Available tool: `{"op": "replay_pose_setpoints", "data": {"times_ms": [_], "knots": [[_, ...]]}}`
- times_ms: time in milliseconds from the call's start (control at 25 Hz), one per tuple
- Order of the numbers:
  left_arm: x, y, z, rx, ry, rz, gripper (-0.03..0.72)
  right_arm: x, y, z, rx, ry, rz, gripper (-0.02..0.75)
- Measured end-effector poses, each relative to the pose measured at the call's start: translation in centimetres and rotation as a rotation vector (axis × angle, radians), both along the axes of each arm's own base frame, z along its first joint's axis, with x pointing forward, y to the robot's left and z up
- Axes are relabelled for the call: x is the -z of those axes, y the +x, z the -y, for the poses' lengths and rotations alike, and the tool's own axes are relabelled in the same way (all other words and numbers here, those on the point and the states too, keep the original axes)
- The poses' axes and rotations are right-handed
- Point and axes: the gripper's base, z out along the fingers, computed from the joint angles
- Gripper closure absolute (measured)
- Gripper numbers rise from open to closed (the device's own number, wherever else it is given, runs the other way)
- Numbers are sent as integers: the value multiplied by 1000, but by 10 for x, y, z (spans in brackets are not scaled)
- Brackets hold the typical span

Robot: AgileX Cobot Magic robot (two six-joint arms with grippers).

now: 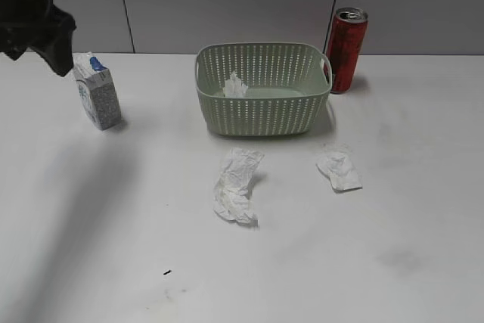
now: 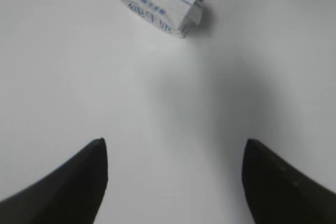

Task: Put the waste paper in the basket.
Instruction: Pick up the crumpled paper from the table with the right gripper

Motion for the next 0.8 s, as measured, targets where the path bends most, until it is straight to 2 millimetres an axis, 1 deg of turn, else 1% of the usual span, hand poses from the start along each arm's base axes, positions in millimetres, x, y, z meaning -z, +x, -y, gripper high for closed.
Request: {"op": "replay_pose_setpoints", "data": {"times_ms": [120,200,280,360,440,600,640,680,800], "knots": [[-1,0,-13,-46,1,-14,101,0,0,0,0,0,0,153],[-4,-4,-21,-74,-1,-14,104,0,0,0,0,0,0,153],[-11,-14,-30,-95,-2,-6,105,0,0,0,0,0,0,153],[-15,-28,-36,-106,-2,-6,105,0,0,0,0,0,0,153],[-19,-46,-39,-110,-2,-5,106,0,0,0,0,0,0,153],[-19,-88,-46,-113,-5,-1,111,-1,0,0,0,0,3,153],[-17,-99,-48,-114,-4,1,111,-2,1,0,1,1,5,153],[-19,-111,-50,-114,-9,20,113,-5,2,0,3,3,15,153],[-16,-147,-57,-121,-18,58,113,-15,7,1,17,14,96,153]]}}
